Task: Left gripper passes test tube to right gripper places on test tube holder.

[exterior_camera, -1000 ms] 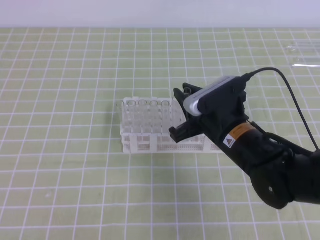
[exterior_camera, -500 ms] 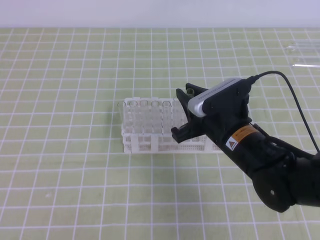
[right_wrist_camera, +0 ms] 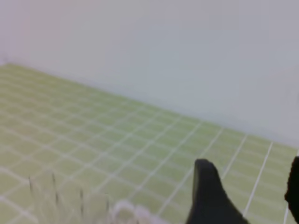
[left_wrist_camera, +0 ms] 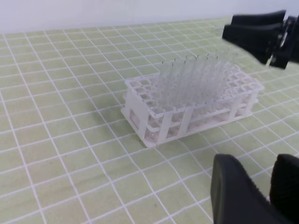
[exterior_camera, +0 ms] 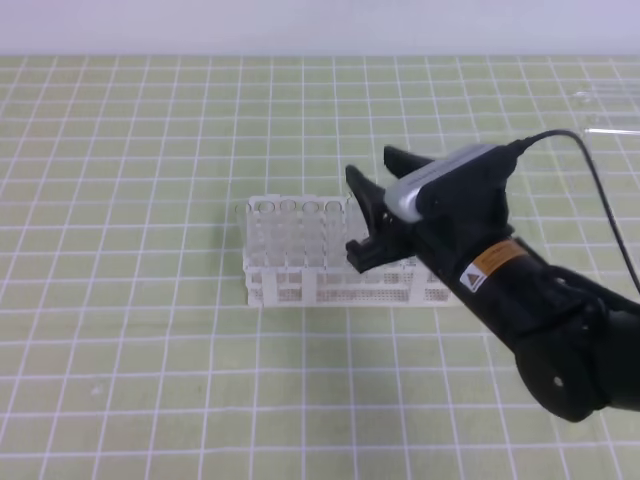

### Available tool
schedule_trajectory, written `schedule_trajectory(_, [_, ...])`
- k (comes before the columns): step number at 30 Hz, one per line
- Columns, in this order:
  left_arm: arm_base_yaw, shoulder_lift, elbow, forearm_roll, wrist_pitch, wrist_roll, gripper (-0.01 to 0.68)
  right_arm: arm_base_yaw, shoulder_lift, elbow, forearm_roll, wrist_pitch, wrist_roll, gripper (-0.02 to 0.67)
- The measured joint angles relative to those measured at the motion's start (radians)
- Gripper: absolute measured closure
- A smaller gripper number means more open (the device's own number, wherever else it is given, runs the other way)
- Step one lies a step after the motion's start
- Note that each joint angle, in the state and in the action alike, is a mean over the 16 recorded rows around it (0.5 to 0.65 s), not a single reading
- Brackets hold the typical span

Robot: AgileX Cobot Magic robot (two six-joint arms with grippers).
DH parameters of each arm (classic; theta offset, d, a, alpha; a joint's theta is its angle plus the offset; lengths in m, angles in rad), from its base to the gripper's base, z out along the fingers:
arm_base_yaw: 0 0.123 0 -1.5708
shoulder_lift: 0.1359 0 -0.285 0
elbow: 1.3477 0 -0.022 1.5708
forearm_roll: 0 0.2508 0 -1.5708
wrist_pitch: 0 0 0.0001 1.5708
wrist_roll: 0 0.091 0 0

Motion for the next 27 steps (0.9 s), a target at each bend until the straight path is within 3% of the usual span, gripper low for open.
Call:
schedule_trajectory(6, [0.0, -0.002, 0.0, -0.003, 0.003, 0.0, 0.499, 0.0, -0.131, 0.001, 0.007, 0.056, -0.029, 0.358])
schedule_trajectory(16, [0.0, -0.003, -0.001, -0.004, 0.006, 0.0, 0.499, -0.03, -0.505, 0.002, 0.082, 0.424, -0.184, 0.557])
schedule_trajectory(21, [0.0, -0.004, -0.001, -0.004, 0.008, 0.001, 0.499, -0.103, -0.691, 0.003, 0.124, 0.678, -0.279, 0.64])
schedule_trajectory(27, [0.0, -0.003, -0.001, -0.004, 0.006, 0.0, 0.499, -0.237, -0.863, 0.003, 0.146, 0.958, -0.36, 0.662])
